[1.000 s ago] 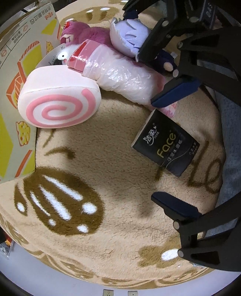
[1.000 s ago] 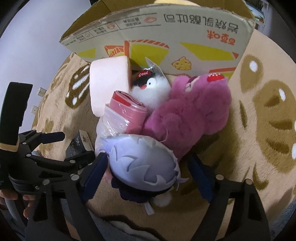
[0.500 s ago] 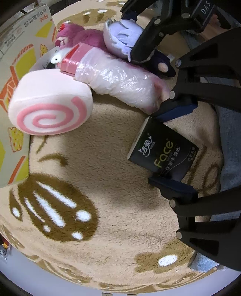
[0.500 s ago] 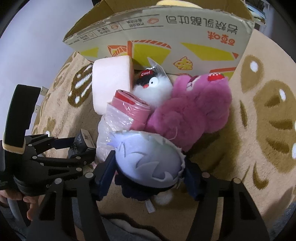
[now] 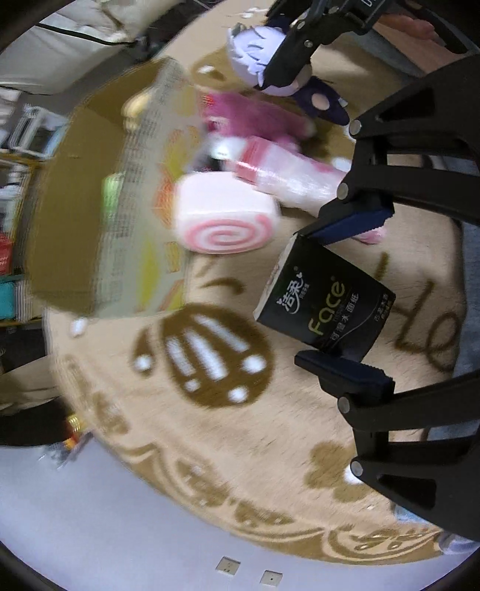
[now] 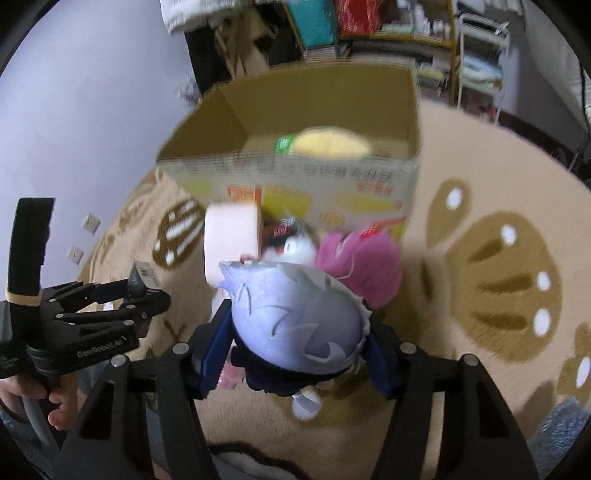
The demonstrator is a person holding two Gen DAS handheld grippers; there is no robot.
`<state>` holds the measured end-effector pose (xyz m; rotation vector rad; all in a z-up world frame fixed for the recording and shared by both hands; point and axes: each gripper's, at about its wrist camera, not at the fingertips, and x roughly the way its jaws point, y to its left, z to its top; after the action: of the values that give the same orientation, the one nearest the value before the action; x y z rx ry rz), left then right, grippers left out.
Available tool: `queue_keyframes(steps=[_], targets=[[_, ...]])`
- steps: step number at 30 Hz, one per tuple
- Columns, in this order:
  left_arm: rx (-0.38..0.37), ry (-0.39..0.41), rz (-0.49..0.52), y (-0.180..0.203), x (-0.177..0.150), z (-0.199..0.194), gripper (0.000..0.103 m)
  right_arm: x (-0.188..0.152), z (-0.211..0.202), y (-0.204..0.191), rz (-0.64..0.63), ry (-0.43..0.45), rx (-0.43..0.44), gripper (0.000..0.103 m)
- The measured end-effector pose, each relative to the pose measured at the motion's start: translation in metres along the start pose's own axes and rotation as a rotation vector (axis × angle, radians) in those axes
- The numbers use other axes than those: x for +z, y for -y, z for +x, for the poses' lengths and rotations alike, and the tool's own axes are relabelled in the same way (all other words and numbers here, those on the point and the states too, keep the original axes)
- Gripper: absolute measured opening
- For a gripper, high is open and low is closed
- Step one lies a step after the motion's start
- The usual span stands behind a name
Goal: Organize soft objects
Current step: 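Lift the white-haired doll with the right gripper while the left gripper lifts the black tissue pack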
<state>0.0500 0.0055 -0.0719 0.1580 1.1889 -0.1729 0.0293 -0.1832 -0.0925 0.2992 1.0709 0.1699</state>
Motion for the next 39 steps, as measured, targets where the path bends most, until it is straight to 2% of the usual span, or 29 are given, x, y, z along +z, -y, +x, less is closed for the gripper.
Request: queue_keyframes(steps=[4, 9, 15, 27, 39], targets=[[-0.010, 0.131, -0.021, 0.009, 0.013, -0.024, 0.056, 0.007, -0.022, 0.002, -0.007, 0.102, -0.004, 0.067], [0.017, 0.307, -0.039, 0.013, 0.026, -0.055, 0.056, 0.017, -0.048, -0.001, -0.016, 0.236, 0.001, 0.067], [0.023, 0.456, -0.028, 0.017, 0.039, -0.078, 0.056, 0.032, -0.078, -0.004, -0.038, 0.381, -0.010, 0.067], [0.043, 0.578, 0.006, 0.031, 0.073, -0.092, 0.056, 0.060, -0.072, -0.019, -0.093, 0.451, -0.041, 0.067], [0.043, 0.561, 0.051, 0.046, 0.096, -0.069, 0.056, 0.075, -0.056, -0.014, -0.102, 0.488, -0.040, 0.067]])
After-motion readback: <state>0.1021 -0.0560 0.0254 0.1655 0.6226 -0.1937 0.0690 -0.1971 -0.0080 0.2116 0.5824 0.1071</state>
